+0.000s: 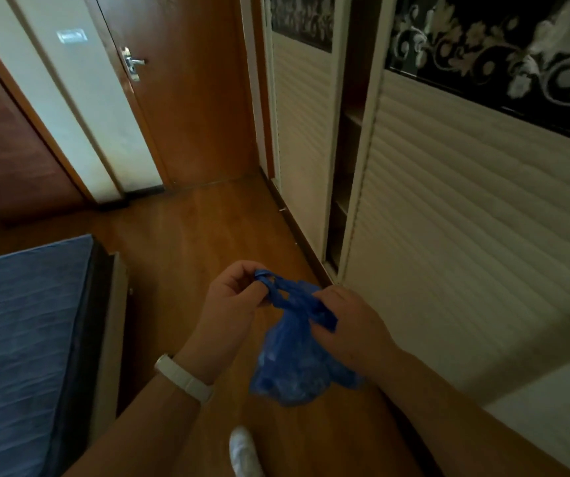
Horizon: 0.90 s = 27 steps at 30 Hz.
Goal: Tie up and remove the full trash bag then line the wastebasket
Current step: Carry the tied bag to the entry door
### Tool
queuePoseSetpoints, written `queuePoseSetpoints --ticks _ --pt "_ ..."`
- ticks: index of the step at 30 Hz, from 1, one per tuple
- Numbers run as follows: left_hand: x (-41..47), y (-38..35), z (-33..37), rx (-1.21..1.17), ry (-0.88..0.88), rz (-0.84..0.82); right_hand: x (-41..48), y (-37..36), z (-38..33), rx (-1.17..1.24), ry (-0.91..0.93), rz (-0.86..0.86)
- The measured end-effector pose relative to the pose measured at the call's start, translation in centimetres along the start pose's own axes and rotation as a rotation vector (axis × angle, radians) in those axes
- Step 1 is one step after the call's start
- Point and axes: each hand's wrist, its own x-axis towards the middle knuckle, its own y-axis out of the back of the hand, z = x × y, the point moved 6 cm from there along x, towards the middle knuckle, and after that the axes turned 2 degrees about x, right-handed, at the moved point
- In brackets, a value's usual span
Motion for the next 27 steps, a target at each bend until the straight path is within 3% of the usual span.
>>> queuePoseSetpoints --ticks 15,27 --pt "25.7 18.0 1.5 -0.092 -0.048 0.01 29.6 -10.0 -3.4 -0.066 0.052 -0.027" --pt "43.1 25.1 -1.6 0.001 -0.023 0.136 49.0 -17.5 1.6 0.02 0.11 -0.132"
